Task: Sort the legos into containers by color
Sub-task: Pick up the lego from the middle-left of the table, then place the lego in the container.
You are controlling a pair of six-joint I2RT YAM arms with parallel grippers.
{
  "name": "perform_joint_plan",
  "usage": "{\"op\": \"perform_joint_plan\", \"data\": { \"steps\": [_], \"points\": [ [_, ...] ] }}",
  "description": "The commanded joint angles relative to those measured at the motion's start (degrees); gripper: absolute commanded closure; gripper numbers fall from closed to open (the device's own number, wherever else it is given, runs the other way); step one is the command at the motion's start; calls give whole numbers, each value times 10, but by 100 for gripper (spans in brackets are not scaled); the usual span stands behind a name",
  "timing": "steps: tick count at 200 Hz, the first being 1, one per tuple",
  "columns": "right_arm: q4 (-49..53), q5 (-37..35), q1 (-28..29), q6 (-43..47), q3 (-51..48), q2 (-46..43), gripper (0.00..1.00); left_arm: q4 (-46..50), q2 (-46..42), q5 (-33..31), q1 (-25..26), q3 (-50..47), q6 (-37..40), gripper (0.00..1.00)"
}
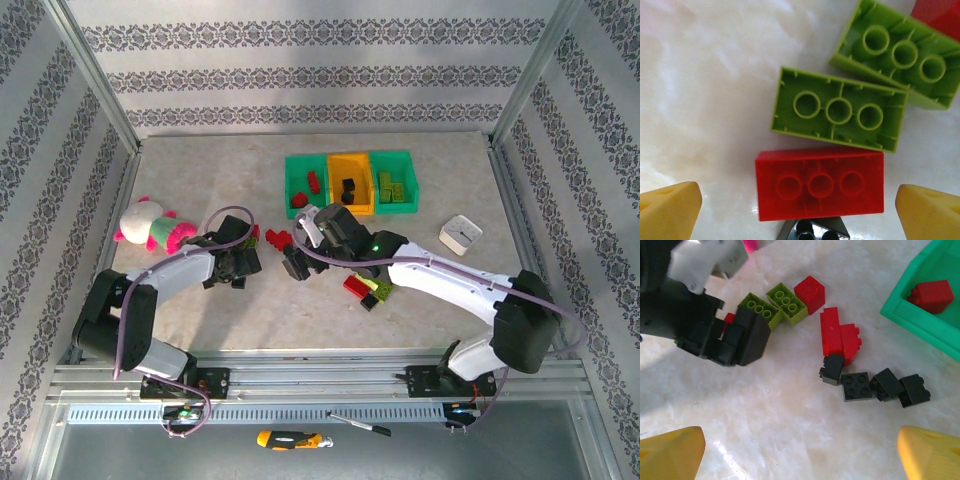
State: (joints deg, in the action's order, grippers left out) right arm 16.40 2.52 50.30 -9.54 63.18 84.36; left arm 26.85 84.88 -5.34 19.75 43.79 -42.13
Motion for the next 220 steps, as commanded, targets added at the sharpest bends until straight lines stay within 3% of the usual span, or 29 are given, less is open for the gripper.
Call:
{"op": "perform_joint_plan", "data": {
  "steps": [1,55,99,170,220],
  "points": [
    [-10,13,4,16,20,9,2,11,13,27,-8,7,-9,0],
    [0,-4,4,24,17,5,2,-1,23,19,-10,9,-2,12],
    [11,-22,4,35,21,0,2,20,10,3,-11,18,9,32],
    [19,-59,-23,50,3,-55,2,89,-22,-4,7,99,50,33],
    [3,-53,-51,32,-40,-121,2,90,53,-4,55,238,91,33]
  ]
}}
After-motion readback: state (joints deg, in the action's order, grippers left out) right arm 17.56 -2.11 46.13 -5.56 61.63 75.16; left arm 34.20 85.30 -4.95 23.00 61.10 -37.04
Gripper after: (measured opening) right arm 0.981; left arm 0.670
